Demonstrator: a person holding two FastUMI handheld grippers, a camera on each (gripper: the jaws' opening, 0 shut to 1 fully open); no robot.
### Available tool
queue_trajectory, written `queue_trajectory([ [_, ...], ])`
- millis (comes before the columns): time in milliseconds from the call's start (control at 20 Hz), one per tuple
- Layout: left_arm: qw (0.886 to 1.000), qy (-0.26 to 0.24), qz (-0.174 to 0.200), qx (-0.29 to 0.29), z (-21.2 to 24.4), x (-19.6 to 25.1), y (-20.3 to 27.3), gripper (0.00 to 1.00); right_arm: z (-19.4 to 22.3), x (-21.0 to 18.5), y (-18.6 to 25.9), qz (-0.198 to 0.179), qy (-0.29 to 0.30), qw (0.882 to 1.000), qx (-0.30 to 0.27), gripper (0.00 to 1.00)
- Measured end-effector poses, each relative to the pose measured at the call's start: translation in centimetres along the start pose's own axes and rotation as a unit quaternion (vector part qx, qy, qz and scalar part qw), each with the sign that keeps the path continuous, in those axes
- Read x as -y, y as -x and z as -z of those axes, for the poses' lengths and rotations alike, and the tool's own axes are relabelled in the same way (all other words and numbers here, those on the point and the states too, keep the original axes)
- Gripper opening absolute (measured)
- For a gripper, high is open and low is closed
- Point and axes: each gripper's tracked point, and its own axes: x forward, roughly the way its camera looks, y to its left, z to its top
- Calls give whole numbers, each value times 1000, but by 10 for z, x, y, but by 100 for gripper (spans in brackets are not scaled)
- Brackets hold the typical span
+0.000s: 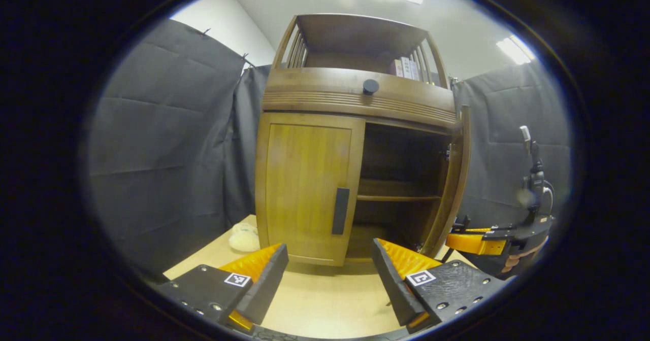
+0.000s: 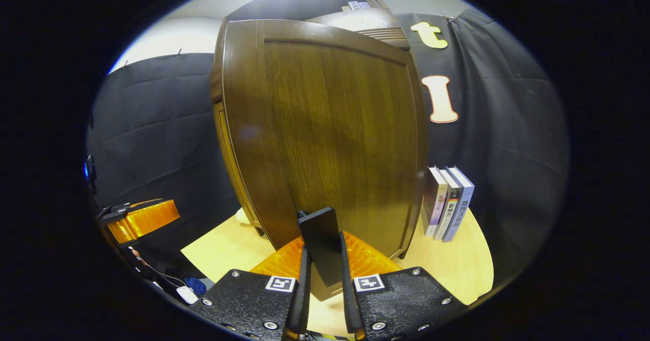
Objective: Open the right door of the double-door shoe cabinet with the right hand, and open the left door with the left hand.
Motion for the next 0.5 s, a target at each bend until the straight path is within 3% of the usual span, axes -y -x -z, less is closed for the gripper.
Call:
queue_trajectory([
  [400, 999, 34, -34, -21, 17, -12, -7, 95, 6, 49, 35, -2, -6, 1000, 0, 28],
  [500, 998, 31, -41, -20, 18, -13, -8, 89, 7, 67, 41, 2, -11, 1000, 1, 26],
])
